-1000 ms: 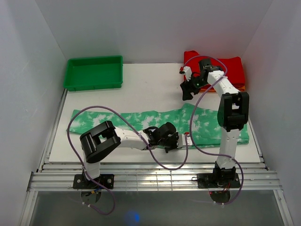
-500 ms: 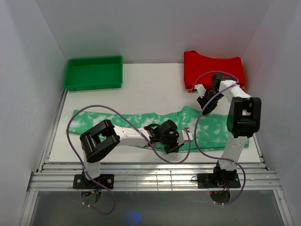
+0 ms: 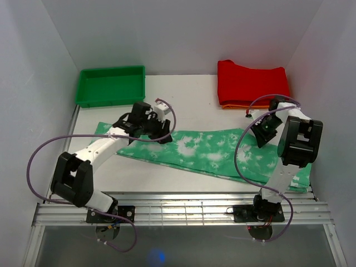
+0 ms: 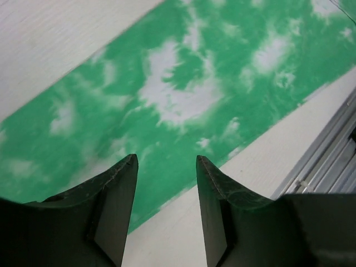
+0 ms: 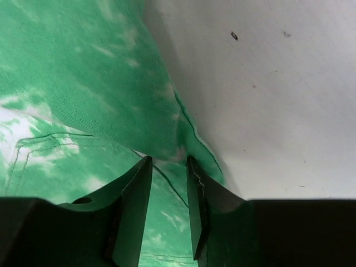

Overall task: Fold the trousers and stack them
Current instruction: Fold the trousers

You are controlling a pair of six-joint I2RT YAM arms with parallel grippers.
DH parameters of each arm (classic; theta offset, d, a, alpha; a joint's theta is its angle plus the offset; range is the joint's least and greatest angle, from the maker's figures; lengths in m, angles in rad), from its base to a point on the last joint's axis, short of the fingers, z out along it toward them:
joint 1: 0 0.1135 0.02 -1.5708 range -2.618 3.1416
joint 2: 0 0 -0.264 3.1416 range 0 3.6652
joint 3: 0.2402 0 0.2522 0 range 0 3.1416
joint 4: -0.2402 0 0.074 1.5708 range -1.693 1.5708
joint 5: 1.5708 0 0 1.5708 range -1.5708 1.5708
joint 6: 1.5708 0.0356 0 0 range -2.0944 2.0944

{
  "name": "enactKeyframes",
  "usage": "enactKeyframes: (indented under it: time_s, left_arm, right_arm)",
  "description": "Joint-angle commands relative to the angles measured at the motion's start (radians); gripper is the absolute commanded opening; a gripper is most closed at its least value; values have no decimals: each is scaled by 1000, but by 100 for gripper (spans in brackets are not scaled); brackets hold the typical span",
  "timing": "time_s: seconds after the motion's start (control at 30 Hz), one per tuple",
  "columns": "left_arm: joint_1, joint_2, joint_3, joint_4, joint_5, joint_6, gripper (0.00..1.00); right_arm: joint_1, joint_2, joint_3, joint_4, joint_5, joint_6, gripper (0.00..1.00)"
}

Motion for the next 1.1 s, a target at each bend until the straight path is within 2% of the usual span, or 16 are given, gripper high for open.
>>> enactKeyframes:
  time_s: [0.0,0.03,0.07,0.13,0.17,0.23,0.27,0.33,0.37,0.47,0.57,0.73,0.87,1.0,1.07]
  left_arm:
    - [228,4,-86,-168,16,-46,57]
    - [285,16,-97,-177,22,-49,56]
    - [398,22,-103,-186,30,-41,56]
    - [507,12,-106,-190,40,-31,56]
    - [622,7,-92,-193,40,-11,57]
    - [711,5,-65,-226,39,34,60]
    - [804,10,-48,-246,47,81,61]
    - [900,18,12,-297,63,138,63]
    - [984,34,32,-306,65,167,64]
    - [1078,100,128,-363,44,291,68]
    - [1098,226,219,-418,15,388,73]
    - [1097,407,297,-432,16,445,74]
    - [1080,465,307,-411,47,483,77]
    - [1063,490,291,-412,109,493,75]
    - [1059,507,278,-410,155,480,69]
  right_arm:
    - [37,11,54,30,8,28,38]
    - [45,21,66,33,8,34,40]
    - [68,41,87,44,11,45,43]
    - [102,72,113,47,25,58,47]
    - [110,80,144,44,28,65,53]
    - [122,84,173,33,31,82,62]
    - [123,81,199,27,31,85,71]
    - [125,71,225,7,39,85,76]
    - [123,63,238,0,40,85,81]
    - [123,25,262,-42,39,82,93]
    - [123,-24,261,-85,24,88,95]
    - [111,-107,195,-146,25,88,96]
    - [84,-167,57,-157,23,78,96]
    - [53,-202,-80,-122,46,52,95]
    - [39,-207,-141,-100,71,44,94]
